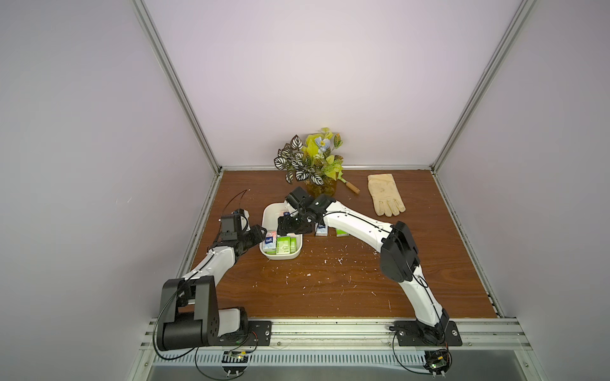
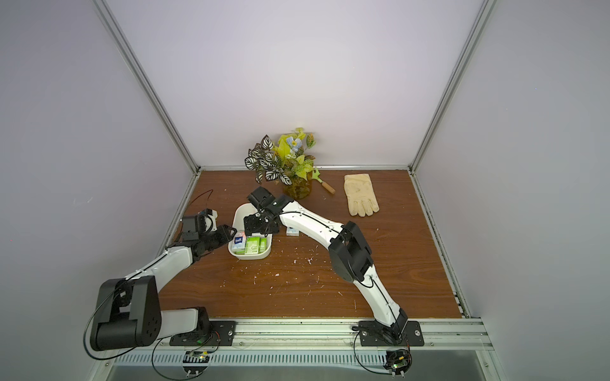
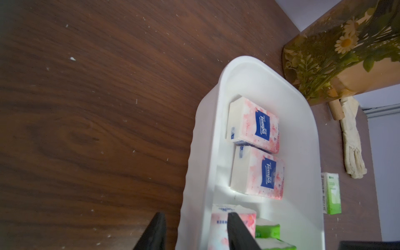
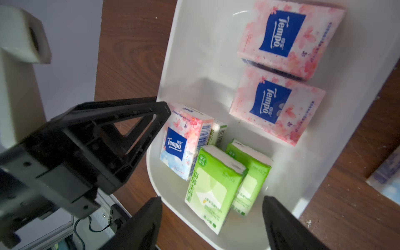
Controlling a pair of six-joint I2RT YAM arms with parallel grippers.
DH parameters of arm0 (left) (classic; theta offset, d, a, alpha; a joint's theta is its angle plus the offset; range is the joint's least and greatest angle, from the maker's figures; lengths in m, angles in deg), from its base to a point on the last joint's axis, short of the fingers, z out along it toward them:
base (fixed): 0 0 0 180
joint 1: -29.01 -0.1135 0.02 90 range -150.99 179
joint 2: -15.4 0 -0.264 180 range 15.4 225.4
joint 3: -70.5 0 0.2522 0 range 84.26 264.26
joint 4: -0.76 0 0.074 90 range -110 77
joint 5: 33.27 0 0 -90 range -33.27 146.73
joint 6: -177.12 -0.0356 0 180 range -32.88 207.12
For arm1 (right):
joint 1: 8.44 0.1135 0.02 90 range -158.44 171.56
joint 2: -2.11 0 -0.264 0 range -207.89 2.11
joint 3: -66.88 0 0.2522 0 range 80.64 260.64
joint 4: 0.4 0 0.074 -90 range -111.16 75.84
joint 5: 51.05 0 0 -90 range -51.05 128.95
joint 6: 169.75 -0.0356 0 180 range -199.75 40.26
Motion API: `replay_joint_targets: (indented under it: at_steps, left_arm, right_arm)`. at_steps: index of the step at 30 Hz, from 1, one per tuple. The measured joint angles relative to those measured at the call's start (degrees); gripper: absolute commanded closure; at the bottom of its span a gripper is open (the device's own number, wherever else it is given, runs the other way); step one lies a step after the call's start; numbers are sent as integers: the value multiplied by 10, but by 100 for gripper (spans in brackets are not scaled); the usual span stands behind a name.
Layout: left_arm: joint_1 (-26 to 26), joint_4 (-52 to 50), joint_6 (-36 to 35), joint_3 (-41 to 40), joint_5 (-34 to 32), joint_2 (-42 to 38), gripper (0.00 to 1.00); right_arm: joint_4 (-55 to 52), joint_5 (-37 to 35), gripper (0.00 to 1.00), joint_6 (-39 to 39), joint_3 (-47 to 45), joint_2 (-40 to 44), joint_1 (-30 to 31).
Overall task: Take the pocket tissues out of the storage box
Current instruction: Pick up the pocket tissues from the storage box.
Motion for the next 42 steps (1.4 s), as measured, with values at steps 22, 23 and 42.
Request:
replay_joint_targets:
  at_steps: [22,23,42]
  left_arm:
    - [0,14,-1,0,14,18,81]
    - [0,14,-1,0,14,18,82]
    - [0,14,-3,0,13,18,85]
  right_arm:
    - [-105,-8,19,-17,120,-111,25]
    - [-101,-2,19,-18,119,-111,25]
    - [-57,33,29,-19,95,-107,26]
